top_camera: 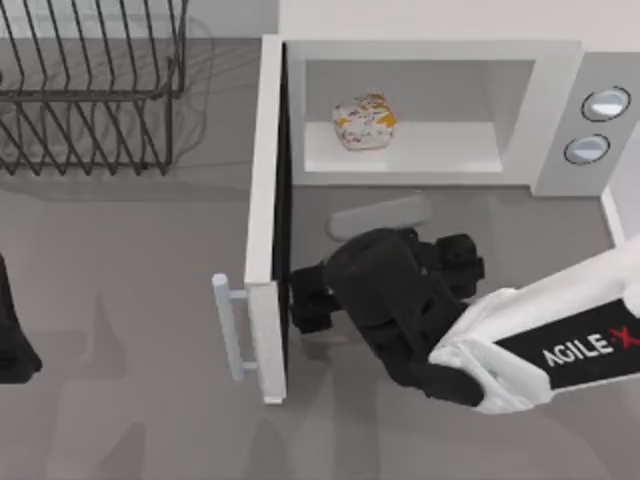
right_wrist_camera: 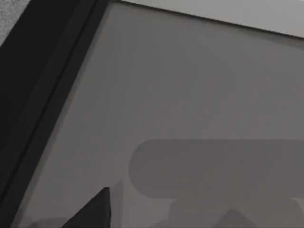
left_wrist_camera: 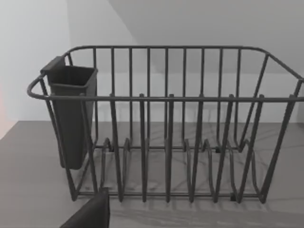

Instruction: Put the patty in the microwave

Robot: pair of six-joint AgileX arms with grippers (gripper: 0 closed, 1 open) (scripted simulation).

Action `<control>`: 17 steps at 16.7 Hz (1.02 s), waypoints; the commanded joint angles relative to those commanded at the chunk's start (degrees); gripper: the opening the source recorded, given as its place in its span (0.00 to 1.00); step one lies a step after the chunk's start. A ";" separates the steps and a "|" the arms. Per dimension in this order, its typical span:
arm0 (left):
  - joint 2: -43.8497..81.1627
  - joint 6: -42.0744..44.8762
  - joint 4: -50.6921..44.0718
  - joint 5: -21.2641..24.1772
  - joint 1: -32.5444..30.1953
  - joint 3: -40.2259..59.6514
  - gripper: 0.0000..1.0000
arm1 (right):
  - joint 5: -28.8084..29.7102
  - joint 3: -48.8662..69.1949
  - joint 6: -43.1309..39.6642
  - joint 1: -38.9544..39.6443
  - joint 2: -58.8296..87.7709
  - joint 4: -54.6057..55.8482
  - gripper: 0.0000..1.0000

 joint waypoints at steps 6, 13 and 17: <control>0.00 0.00 0.00 0.00 0.00 0.00 1.00 | 0.20 0.52 -0.04 -0.51 -0.57 0.32 1.00; 0.00 0.00 0.00 0.00 0.00 0.00 1.00 | 1.72 3.93 0.24 0.75 -4.74 -3.36 1.00; 0.00 0.00 0.00 0.00 0.00 0.00 1.00 | 1.53 3.76 0.14 1.22 -5.63 -10.07 1.00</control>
